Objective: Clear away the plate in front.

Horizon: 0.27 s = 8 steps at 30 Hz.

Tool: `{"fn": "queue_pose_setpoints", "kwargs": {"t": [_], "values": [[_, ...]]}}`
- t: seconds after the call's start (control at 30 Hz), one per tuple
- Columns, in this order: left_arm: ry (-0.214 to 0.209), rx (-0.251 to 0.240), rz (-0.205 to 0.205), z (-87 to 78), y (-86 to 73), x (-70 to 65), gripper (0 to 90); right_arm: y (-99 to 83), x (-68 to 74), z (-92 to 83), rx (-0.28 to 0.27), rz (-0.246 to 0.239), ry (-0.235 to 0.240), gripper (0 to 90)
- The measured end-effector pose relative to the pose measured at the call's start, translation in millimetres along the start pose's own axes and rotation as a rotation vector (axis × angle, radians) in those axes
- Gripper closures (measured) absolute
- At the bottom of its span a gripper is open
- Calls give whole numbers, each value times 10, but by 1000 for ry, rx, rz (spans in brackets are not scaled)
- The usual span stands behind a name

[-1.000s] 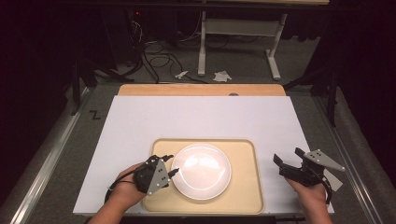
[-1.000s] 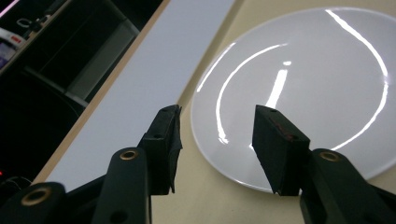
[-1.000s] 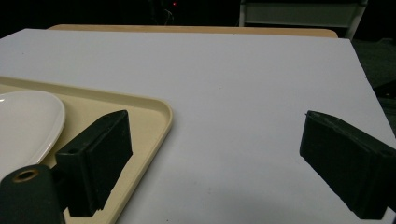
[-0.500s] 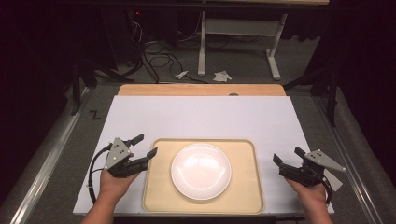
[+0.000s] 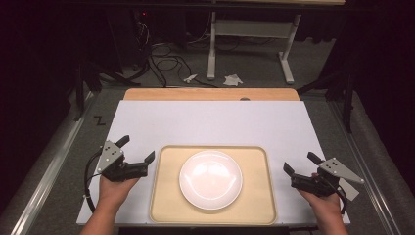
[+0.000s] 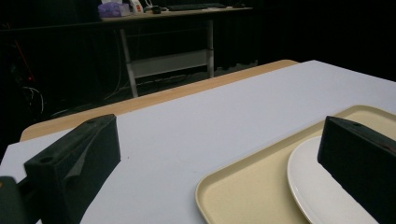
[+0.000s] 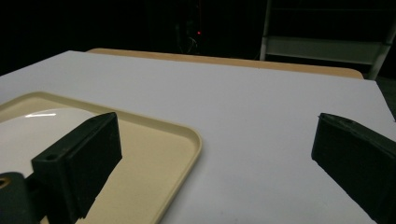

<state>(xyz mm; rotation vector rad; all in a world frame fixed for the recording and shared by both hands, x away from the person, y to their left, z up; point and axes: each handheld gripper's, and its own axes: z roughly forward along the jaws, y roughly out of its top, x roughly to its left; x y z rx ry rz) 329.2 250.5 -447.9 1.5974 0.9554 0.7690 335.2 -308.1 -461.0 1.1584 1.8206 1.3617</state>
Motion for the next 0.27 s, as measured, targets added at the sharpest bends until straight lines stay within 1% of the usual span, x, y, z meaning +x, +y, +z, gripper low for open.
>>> {"fn": "queue_pose_setpoints", "kwargs": {"t": [0.03,0.07,0.13,0.2,0.27], "values": [[0,0,0,0,0,0,0,0,0,0,0,0,0,16],[-3,-2,1,3,-1,-5,0,9,21,-6,-9,-5,13,10],[-5,6,6,10,-9,-11,0,12,27,-5,-11,-15,14,9],[-6,9,7,17,-18,-7,0,13,42,-3,-8,-14,15,9],[-3,18,18,24,-25,-11,0,14,42,-3,-8,-10,16,9]]}}
